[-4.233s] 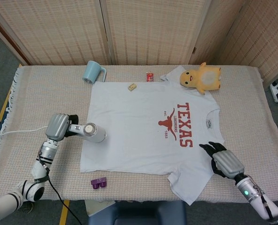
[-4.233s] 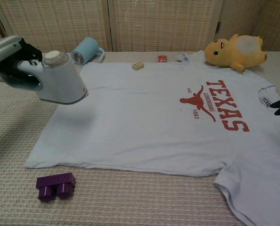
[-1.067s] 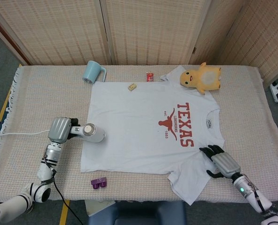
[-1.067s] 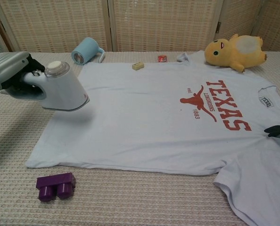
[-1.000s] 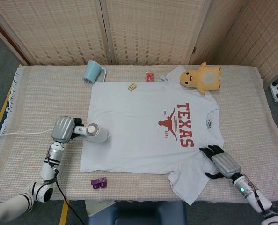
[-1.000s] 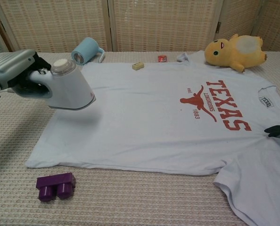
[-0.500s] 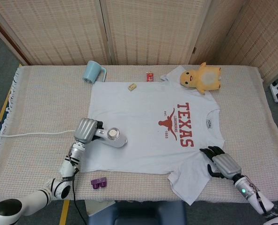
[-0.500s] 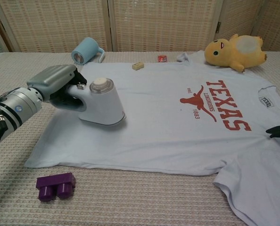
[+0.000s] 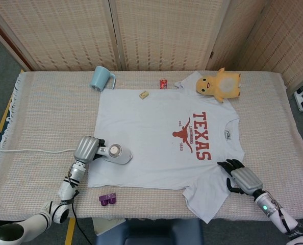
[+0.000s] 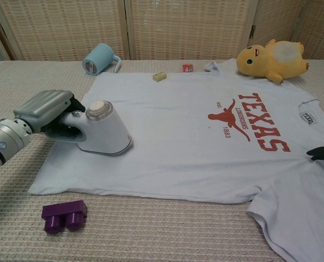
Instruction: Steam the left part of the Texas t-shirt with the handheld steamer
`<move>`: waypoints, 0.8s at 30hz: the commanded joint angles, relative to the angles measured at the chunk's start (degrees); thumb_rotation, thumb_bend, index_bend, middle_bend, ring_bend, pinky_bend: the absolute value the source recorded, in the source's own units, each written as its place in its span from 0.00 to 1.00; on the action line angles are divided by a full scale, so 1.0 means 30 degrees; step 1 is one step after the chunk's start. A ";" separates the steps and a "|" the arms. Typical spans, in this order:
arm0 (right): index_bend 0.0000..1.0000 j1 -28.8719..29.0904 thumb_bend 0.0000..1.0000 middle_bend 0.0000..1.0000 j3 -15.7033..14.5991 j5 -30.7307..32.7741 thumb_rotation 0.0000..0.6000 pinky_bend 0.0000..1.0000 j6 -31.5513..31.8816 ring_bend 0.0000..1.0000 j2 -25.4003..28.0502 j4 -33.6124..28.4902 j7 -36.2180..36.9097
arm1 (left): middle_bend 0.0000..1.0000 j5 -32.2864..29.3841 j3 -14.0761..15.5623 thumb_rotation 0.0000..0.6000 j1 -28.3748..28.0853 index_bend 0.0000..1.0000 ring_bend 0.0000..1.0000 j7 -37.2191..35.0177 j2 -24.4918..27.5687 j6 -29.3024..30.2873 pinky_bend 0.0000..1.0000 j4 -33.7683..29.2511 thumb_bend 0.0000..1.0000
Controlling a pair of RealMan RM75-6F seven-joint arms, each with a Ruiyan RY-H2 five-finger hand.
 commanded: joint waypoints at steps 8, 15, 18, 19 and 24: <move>0.01 -0.0070 0.80 0.12 0.0014 -0.0020 0.57 0.03 0.0166 0.00 -0.0032 0.0112 0.0174 | 1.00 0.0373 0.0351 1.00 0.1038 0.96 0.84 -0.0334 0.1505 0.1158 0.76 0.0382 0.39; 0.01 -0.0080 0.80 0.12 0.0072 -0.0065 0.57 0.03 0.0327 0.00 -0.0076 0.0273 0.0450 | 1.00 0.1015 0.0341 1.00 0.1424 0.96 0.83 0.0056 0.3126 0.2743 0.76 -0.1827 0.39; 0.01 -0.0091 0.80 0.12 0.0066 -0.0089 0.57 0.03 0.0370 0.00 -0.0071 0.0316 0.0504 | 1.00 0.1587 0.0517 1.00 0.1264 0.96 0.83 0.0829 0.3488 0.3119 0.76 -0.3426 0.39; 0.01 -0.0094 0.80 0.12 0.0062 -0.0088 0.57 0.03 0.0370 0.00 -0.0063 0.0321 0.0514 | 1.00 0.1789 0.0612 1.00 0.1170 0.96 0.83 0.1142 0.3538 0.3122 0.76 -0.3893 0.39; 0.01 -0.0168 0.80 0.12 0.0050 -0.0036 0.57 0.03 0.0420 0.00 -0.0031 0.0364 0.0569 | 0.99 0.2771 0.1016 1.00 0.0294 0.95 0.83 0.3295 0.3154 0.2464 0.76 -0.5712 0.39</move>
